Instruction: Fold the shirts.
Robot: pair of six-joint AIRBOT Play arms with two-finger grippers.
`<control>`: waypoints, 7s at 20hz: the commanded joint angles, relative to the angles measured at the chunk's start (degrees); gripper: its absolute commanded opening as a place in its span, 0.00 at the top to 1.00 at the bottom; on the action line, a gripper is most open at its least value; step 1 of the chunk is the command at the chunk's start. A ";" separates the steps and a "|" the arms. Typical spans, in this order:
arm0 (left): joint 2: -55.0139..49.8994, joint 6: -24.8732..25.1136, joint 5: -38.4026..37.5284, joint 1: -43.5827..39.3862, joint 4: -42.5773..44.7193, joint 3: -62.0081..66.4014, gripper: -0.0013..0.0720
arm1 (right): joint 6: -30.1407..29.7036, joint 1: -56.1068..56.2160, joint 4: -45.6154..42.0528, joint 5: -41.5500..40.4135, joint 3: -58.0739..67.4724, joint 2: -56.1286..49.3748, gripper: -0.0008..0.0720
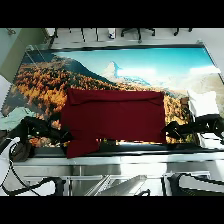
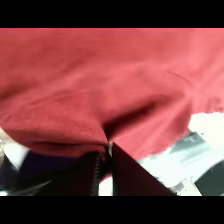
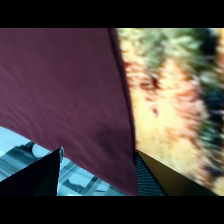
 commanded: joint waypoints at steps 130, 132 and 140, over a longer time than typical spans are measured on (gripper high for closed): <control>23.21 -10.32 4.85 -4.37 12.48 50.64 0.96 | 17.38 33.09 7.52 4.02 40.33 -25.57 0.02; 23.21 -10.34 4.79 -5.49 12.48 50.64 0.96 | 17.40 34.73 7.78 5.60 40.33 -26.56 0.03; 23.21 -10.34 4.81 -8.26 12.57 50.64 0.96 | 17.84 30.36 10.21 3.34 51.19 -22.23 0.97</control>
